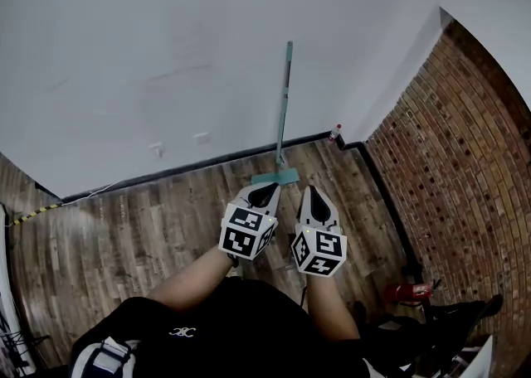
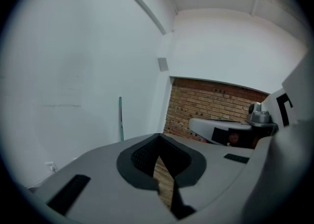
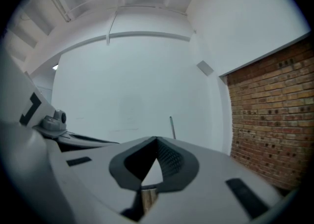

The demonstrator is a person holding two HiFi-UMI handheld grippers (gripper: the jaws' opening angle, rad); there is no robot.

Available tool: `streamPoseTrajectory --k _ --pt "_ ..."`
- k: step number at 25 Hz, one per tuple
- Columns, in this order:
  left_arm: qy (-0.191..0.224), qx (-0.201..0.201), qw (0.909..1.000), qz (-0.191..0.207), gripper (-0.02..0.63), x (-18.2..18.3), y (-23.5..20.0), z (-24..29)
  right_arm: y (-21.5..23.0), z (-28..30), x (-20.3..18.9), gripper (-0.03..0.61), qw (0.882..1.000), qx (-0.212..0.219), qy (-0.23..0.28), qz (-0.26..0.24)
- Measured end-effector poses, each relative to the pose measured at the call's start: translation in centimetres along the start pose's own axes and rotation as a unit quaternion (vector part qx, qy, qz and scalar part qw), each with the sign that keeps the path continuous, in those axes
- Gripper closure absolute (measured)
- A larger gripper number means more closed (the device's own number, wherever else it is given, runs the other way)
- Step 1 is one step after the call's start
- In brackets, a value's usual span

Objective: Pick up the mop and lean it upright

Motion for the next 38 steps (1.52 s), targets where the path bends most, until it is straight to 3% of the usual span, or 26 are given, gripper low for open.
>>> streamPoseTrajectory --k 8,24,31,38 --pt "0.007 -0.01 0.9999 -0.005 0.618 2.2 -5.7 1.9 -2.6 5.4 1.1 0.565 1.0 -0.004 0.0 -0.007" --pt "0.001 -0.006 0.9995 -0.032 0.618 2.5 -13.0 4.2 -5.4 12.8 0.9 0.565 1.0 -0.001 -0.014 -0.017" --pt "0.011 0.012 0.9996 -0.023 0.618 4.2 -15.6 7.8 -4.1 17.7 1.7 0.565 1.0 0.018 -0.005 -0.015" --pt "0.01 0.027 0.9995 -0.011 0.618 7.7 -19.2 15.4 -0.8 25.8 3.6 0.565 0.999 0.032 0.008 -0.004"
Point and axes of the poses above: the fingertips, and each gripper's own axes: z forward along the fingers, y to its right, x out of its top, the point moved 4 cm from there along -z, backward along the fingers, and after that the axes turned 14 degrees about -x, right-handed, at the moved point
